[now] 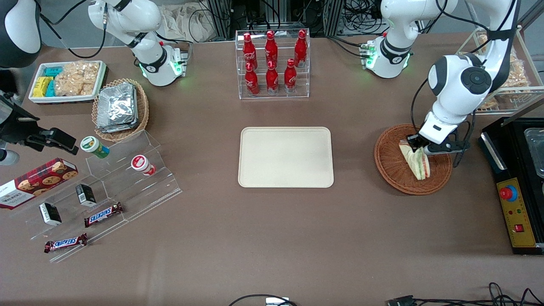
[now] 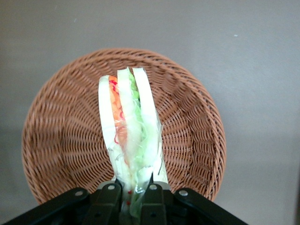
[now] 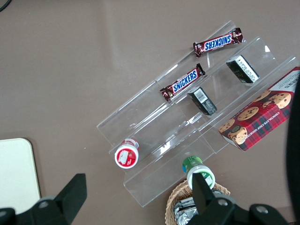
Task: Place sandwich from basket to tray
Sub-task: 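Lift the sandwich and carry it with the left gripper over the white tray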
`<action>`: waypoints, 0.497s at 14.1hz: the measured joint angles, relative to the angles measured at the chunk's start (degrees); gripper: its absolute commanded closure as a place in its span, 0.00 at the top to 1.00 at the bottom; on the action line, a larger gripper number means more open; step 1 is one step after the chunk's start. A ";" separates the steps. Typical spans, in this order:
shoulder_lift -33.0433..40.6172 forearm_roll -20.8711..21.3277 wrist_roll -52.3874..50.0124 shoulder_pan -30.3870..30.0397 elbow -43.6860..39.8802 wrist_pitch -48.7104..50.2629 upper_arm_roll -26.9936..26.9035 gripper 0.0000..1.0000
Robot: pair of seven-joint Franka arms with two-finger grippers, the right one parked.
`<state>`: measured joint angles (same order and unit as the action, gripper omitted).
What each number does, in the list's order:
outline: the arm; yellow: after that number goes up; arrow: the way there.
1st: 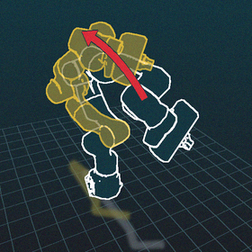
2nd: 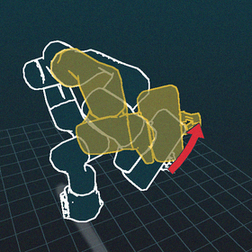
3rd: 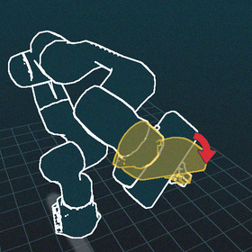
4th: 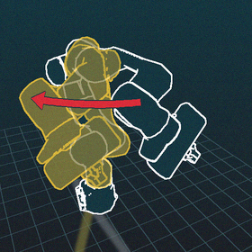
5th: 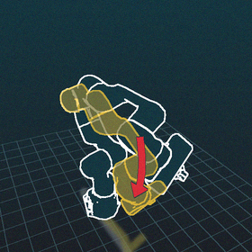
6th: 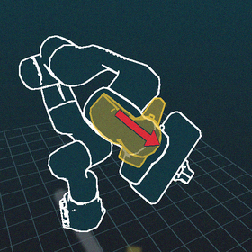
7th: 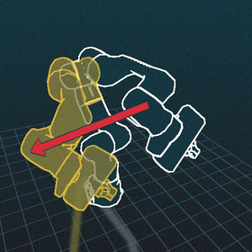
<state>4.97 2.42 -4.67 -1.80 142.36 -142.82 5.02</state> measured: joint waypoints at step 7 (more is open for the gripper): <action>-0.03 0.00 7.26 0.06 -12.29 14.87 3.84 0.10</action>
<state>4.93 2.42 2.59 -1.75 130.07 -127.95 8.86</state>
